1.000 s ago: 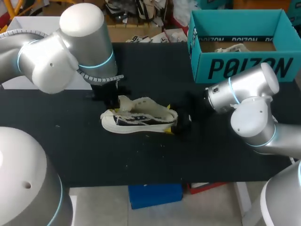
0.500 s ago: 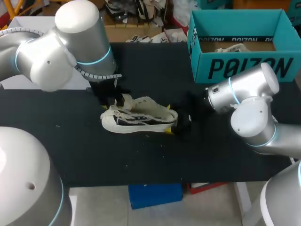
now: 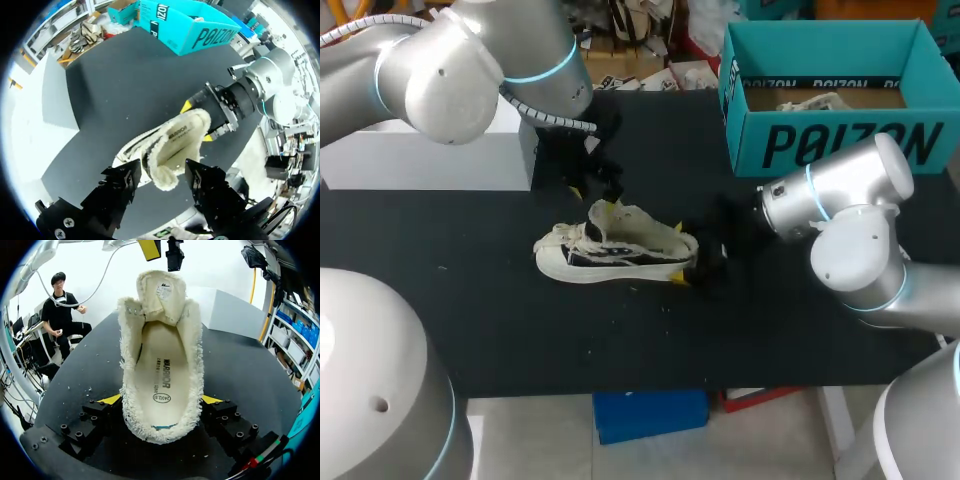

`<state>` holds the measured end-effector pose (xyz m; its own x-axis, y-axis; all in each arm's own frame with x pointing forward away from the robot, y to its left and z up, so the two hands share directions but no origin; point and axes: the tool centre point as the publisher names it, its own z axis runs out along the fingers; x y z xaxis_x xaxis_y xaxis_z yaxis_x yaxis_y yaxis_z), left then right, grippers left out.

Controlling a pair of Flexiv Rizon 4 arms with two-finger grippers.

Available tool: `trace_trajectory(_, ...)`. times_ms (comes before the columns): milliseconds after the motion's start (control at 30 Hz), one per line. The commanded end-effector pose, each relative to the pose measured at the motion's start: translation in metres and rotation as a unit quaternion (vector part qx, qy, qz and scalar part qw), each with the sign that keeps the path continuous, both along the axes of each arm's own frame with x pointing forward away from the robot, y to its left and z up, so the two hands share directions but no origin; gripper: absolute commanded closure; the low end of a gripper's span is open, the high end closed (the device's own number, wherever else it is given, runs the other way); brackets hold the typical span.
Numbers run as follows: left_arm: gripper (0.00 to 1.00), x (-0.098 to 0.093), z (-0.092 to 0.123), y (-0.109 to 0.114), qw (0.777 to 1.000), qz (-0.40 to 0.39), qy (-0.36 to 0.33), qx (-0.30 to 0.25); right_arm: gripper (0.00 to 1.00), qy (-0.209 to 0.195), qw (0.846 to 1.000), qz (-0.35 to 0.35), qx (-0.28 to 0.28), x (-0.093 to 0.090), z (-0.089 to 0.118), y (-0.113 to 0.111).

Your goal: Take the shoe out of the shoebox, open the shoe tongue, remove and reinsert the insole, then place the shoe into the shoebox

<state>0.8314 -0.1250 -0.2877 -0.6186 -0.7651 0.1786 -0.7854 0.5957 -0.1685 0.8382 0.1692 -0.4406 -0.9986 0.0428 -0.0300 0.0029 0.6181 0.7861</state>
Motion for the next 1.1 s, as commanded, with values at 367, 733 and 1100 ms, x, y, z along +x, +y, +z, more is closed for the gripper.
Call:
trace_trajectory(367,1.00,0.005,-0.018,-0.032,0.879,-0.462,0.115,-0.015,1.00,0.000,1.000,-0.001,-0.001,0.000,-0.001,0.001)
trace_trajectory(733,1.00,0.005,-0.018,-0.032,0.879,-0.462,0.115,-0.015,1.00,0.000,1.000,-0.001,-0.001,0.000,-0.001,0.001)
trace_trajectory(1100,1.00,0.000,-0.020,-0.026,0.877,-0.472,0.081,-0.030,1.00,0.000,1.000,-0.001,-0.001,0.000,-0.001,0.001)
